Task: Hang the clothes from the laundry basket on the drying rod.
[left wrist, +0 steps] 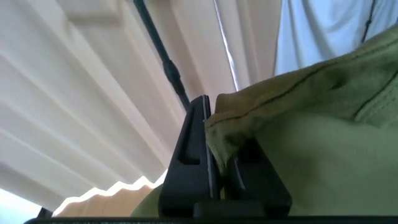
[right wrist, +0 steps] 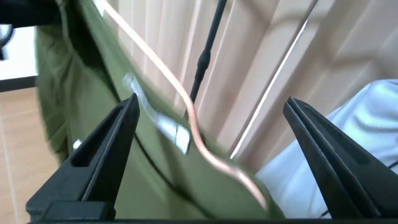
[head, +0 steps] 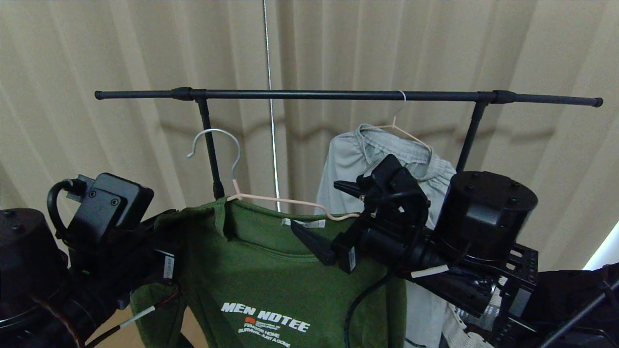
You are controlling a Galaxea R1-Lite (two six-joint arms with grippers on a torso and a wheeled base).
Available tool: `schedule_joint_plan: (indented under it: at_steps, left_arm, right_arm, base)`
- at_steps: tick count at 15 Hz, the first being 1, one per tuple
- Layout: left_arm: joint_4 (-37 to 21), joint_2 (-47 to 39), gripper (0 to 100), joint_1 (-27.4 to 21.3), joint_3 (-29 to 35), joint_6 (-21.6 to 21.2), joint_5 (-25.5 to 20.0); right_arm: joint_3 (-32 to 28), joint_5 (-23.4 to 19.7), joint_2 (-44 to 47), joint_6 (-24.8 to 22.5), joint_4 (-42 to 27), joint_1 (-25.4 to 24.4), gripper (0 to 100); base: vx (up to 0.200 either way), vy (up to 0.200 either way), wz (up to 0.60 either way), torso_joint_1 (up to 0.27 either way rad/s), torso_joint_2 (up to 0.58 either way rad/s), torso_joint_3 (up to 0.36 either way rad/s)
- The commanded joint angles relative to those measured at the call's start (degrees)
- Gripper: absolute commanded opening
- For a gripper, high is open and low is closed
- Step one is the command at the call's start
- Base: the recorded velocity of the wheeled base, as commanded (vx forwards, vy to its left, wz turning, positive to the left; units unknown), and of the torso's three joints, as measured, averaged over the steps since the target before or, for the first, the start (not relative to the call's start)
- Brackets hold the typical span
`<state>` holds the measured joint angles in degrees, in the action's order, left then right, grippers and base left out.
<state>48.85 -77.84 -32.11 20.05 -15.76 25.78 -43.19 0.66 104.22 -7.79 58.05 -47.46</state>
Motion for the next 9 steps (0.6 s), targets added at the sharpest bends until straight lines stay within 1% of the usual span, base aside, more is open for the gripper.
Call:
schedule_joint_plan:
  at_steps: [1, 4, 9]
  left_arm:
    - [0.1, 0.0, 0, -0.1, -0.5, -0.1, 0.3]
    - [0.2, -0.9, 0, 0.0, -0.4, -0.1, 1.8]
    - [0.2, -1.4, 0, -0.6, -1.7, -0.5, 2.0]
  right_arm:
    - [-0.1, 0.0, 0.6, 0.0, 0.0, 0.0, 100]
    - [0.6, 0.1, -0.1, 0.0, 0.1, 0.0, 100]
    - [-0.1, 0.5, 0.5, 0.0, 0.0, 1.1, 100]
  base:
    - [0.0, 0.0, 0.0, 0.0, 0.0, 0.0]
    - [0.0, 0.0, 0.0, 0.0, 0.0, 0.0]
    - [0.0, 0.0, 0.0, 0.0, 0.0, 0.0]
